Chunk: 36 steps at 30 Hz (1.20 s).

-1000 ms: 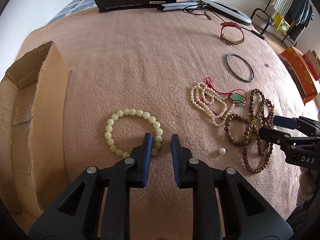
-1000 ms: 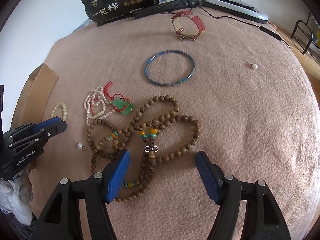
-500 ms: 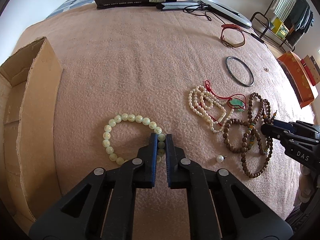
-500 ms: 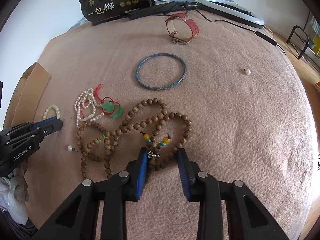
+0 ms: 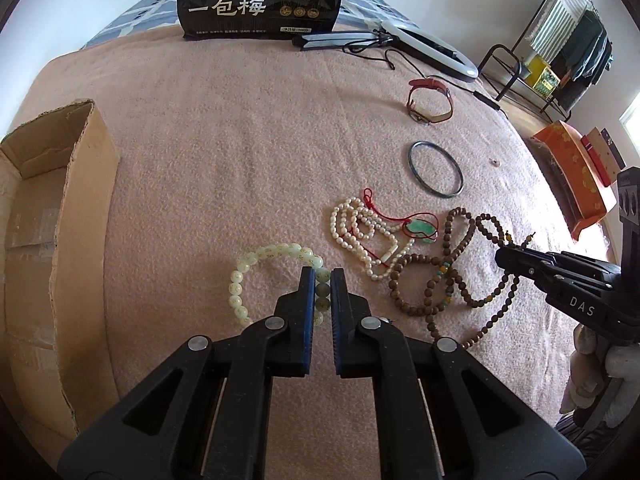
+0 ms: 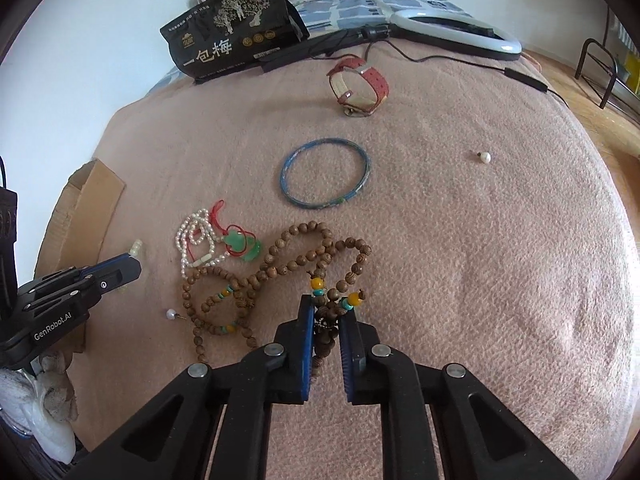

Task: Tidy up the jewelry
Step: 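Lift the cream bracelet over the box with the left tool while the right tool lifts the mala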

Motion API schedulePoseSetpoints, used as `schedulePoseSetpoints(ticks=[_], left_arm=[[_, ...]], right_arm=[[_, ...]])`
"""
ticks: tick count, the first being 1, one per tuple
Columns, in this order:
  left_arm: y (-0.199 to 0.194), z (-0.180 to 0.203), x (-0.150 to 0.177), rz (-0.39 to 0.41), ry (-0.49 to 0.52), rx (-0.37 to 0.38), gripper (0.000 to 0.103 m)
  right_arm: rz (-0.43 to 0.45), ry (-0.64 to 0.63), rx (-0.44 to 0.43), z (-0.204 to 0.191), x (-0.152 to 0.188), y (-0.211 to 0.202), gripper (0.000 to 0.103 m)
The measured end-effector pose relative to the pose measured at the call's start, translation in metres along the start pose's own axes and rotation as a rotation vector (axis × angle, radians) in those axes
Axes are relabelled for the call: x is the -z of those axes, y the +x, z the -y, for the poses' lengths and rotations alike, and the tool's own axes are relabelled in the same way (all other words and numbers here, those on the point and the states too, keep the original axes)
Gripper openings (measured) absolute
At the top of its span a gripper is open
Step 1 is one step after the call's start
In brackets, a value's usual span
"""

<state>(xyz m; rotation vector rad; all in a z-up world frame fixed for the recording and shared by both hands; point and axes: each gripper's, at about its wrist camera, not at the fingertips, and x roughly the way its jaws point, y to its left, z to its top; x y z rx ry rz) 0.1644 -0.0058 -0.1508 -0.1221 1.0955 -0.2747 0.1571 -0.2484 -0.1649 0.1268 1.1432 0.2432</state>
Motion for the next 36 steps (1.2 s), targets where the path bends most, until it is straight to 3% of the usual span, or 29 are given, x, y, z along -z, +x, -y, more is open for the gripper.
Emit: schedulePoseSetpoints(ticks=[16,36], left_arm=[[-0.069,0.001,-0.015,0.184,0.003,0.024,0.005],[-0.148,-0.034,-0.008,0.347,-0.028,0.009,0.005]], right_arm=[[0.221,-0.118,-0.019,-0.05,-0.013,-0.073,0.009],[0.389,-0.182,-0.009,-0.081,-0.024,-0.148,0.009]])
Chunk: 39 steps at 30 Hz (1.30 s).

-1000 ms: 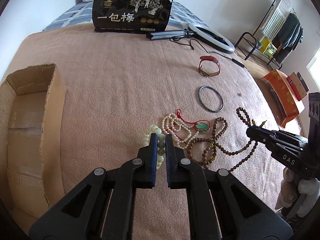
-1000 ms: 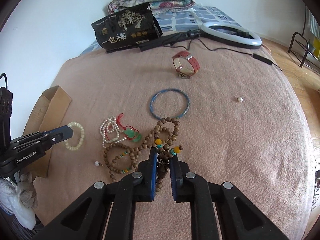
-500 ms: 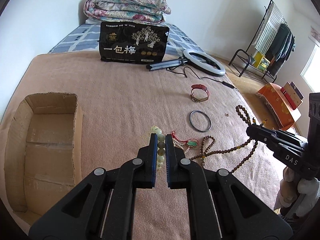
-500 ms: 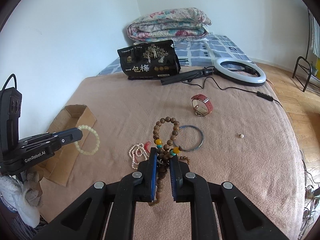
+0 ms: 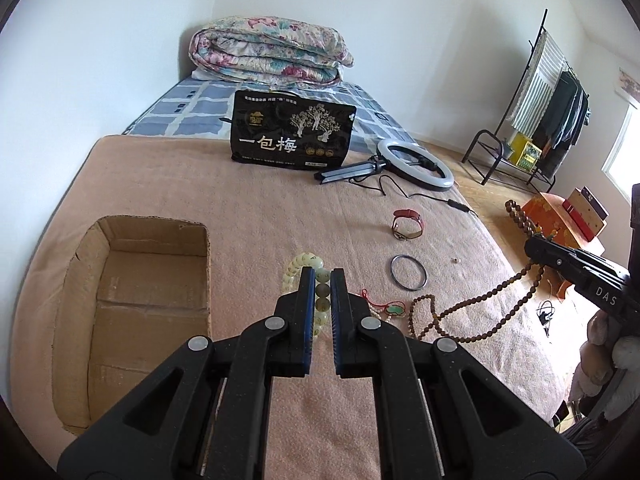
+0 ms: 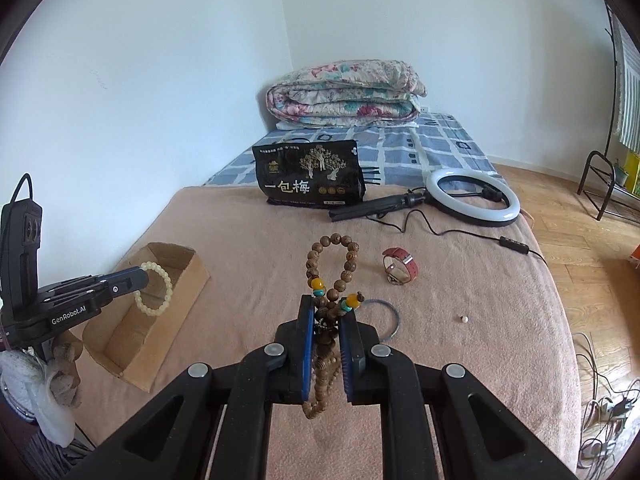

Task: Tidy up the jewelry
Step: 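Lift the cream bracelet over the box with the left tool while the right tool lifts the mala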

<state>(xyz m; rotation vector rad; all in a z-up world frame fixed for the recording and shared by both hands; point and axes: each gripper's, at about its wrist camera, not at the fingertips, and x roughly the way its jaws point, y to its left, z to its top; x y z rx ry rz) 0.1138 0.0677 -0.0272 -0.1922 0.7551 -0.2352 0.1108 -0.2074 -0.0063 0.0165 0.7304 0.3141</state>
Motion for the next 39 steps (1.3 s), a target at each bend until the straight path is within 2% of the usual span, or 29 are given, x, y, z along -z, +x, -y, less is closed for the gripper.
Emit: schedulePoseSetpoints(ticks=[7,15,24,39], left_arm=[[-0.03,-0.018,-0.001,0.059,-0.004,-0.035,0.005],[-0.053,-0.046,0.001,0.084,-0.038,-0.065,0.005],[-0.074,-0.088,0.015,0.089,-0.1,-0.126,0.005],[-0.094,-0.139,0.033,0.088,-0.188,-0.171,0.005]], right_arm=[[0.05,-0.043,-0.01,-0.022,-0.024,-0.019,0.009],[0.111,-0.083,-0.043,-0.055,-0.052,-0.039,0.009],[0.148,-0.122,-0.115,-0.101,-0.078,-0.045,0.009],[0.204,-0.209,-0.235,-0.189,-0.121,-0.042,0.009]])
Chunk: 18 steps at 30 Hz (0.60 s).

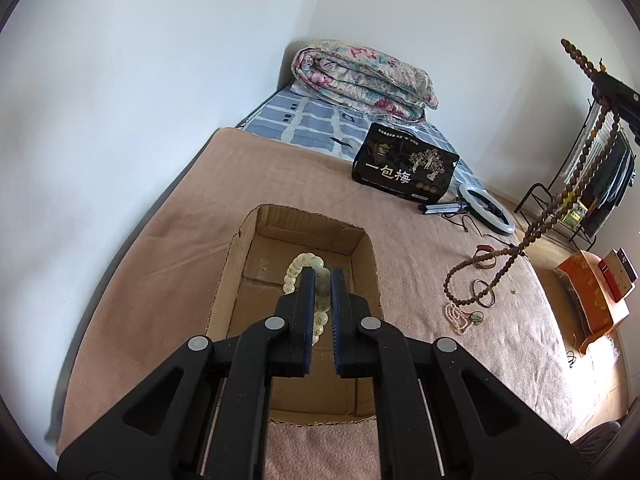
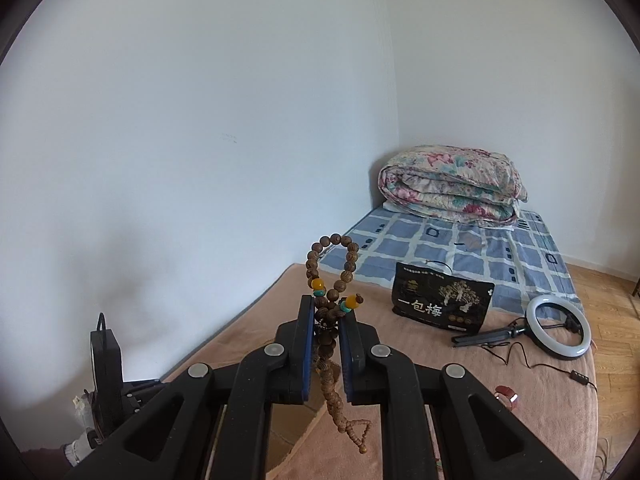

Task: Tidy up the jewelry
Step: 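Lift the cream bracelet over the box with the left tool while the right tool lifts the mala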

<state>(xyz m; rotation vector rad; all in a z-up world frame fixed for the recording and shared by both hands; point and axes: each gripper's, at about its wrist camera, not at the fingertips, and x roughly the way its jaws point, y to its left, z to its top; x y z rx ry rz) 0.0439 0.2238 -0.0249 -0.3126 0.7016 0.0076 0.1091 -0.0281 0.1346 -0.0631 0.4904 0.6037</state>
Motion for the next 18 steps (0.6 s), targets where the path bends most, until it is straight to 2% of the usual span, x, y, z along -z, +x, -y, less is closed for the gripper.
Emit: schedulePoseSetpoints(ticks=[9,18], left_arm=[[0.002,-0.018,0.004,-0.022,-0.034,-0.009,0.005],[0.014,-0.02,0.011,-0.059,-0.03,-0.035,0.005]], right_arm=[[0.005,-0.029,-0.053,-0.032,-0.015,0.027,0.009],[-0.129,-0.025,-0.098,-0.047,0.02,0.08,0.009]])
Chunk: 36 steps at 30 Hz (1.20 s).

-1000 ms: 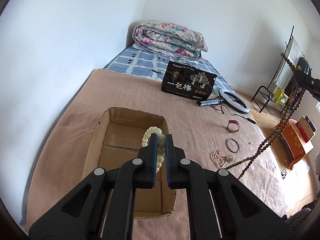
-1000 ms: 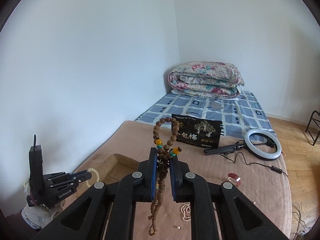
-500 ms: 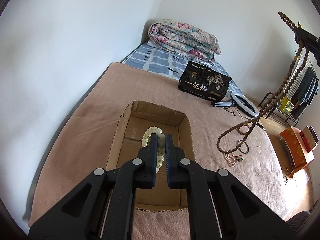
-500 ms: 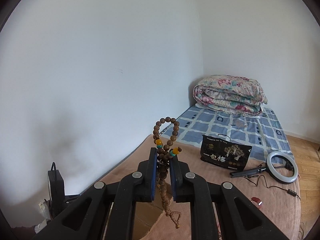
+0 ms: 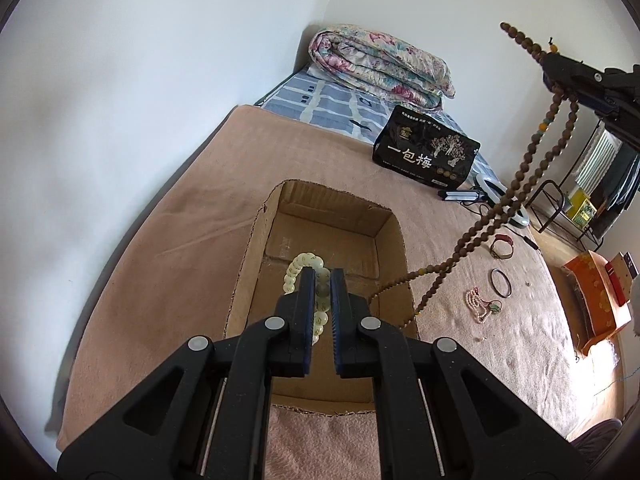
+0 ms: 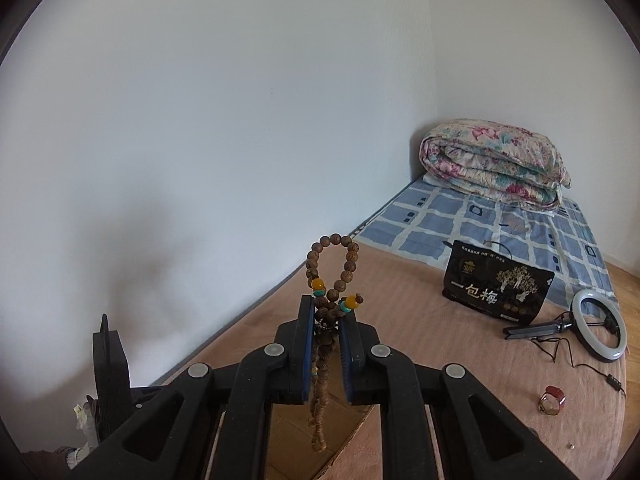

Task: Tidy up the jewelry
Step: 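Lift the cream bracelet over the box with the left tool while the right tool lifts the mala, then lower the mala into the box and open the right tool while the left tool releases the bracelet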

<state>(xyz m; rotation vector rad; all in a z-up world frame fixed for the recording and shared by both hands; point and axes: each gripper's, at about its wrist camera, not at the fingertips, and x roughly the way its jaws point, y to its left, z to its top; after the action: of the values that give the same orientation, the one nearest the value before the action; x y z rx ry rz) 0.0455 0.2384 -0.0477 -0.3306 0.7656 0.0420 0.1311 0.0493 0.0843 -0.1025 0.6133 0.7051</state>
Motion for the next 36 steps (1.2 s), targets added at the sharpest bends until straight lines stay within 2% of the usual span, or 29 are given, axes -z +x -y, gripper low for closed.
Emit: schedulePoseSetpoints(ticks=[9,23,32,35,36], left_arm=[[0.014,0.003,0.007,-0.039,0.01,-0.015,0.005],[0.038,0.004,0.017,-0.115,-0.002,-0.01,0.005],[0.038,0.008,0.018,-0.112,0.023,-0.041,0.005],[0.038,0.007,0.018,-0.111,0.02,-0.047,0.005],[0.038,0.007,0.018,-0.11,0.018,-0.052,0.005]], right_arm=[[-0.108,0.036,0.01,0.008,0.035,0.048,0.009],[-0.212,0.074,0.027,0.022,0.07,0.085,0.009],[-0.281,0.094,0.031,0.03,0.093,0.107,0.01],[-0.284,0.11,0.025,0.033,0.095,0.109,0.013],[-0.283,0.112,0.023,0.033,0.095,0.109,0.02]])
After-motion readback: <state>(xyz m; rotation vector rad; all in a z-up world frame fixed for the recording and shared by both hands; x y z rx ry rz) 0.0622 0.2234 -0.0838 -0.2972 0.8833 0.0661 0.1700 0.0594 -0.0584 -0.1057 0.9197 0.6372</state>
